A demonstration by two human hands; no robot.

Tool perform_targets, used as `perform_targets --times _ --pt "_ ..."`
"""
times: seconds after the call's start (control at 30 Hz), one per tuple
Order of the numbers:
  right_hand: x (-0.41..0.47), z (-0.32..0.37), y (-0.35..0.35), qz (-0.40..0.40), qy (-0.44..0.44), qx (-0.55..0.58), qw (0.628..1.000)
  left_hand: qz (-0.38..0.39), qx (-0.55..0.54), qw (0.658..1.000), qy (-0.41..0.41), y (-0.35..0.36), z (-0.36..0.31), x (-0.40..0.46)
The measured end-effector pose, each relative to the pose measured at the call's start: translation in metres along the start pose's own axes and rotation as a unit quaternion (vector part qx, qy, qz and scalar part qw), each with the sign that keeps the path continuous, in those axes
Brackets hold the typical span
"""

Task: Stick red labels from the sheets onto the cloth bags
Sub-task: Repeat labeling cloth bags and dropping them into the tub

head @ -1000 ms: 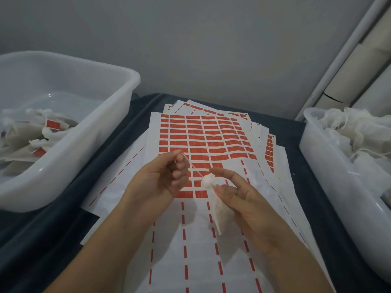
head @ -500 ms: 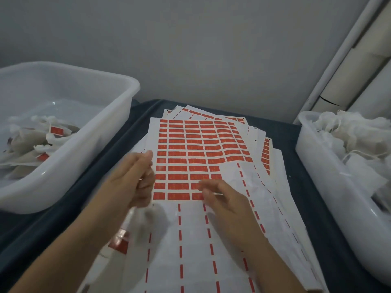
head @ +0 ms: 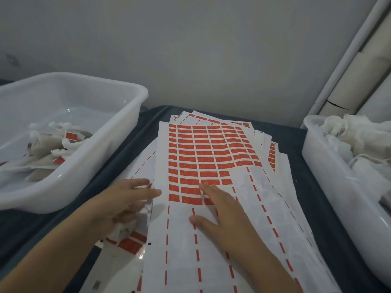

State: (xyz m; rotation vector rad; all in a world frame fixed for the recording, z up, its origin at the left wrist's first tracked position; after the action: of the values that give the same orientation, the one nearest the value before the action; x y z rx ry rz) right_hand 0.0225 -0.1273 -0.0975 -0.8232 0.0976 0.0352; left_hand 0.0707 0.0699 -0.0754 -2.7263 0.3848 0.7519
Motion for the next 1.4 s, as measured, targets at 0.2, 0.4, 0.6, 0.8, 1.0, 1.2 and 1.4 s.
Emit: perform_targets --times 0.2,0.4,0.6,0.8,1.0,1.2,1.4 --pt "-0.002 0.014 -0.003 -0.023 -0.072 0.006 0.997 0.071 0.085 0.993 0.043 0.032 -0.012 -0.002" --pt "-0.009 0.026 -0.021 -0.182 -0.203 0.024 0.962 0.073 0.085 0.983 0.146 0.045 -0.029 -0.014" --pt "-0.017 0.031 -0.033 -0.262 -0.242 0.005 0.934 0.019 0.221 0.932 0.287 0.05 -0.044 -0.021" --pt "-0.023 0.038 -0.038 -0.275 -0.307 -0.028 0.911 -0.02 0.277 0.886 0.371 0.051 -0.05 -0.028" --pt "-0.021 0.037 -0.04 -0.249 -0.309 0.0 0.918 0.001 0.275 0.884 0.378 0.048 -0.05 -0.03" --pt "-0.019 0.04 -0.038 -0.242 -0.309 -0.014 0.92 0.014 0.275 0.889 0.365 0.047 -0.051 -0.031" --pt "-0.024 0.045 -0.038 -0.27 -0.332 -0.078 0.9 -0.005 0.339 0.852 0.398 0.052 -0.057 -0.041"
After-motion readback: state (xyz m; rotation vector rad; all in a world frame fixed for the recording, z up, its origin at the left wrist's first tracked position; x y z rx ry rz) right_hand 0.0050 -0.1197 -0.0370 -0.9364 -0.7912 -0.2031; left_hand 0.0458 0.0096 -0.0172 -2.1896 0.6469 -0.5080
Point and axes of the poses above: each hand's wrist, its own x-axis towards the middle knuckle, its own y-axis out of the palm, z = x × y, the point moved 6 cm from there along x, towards the middle knuckle
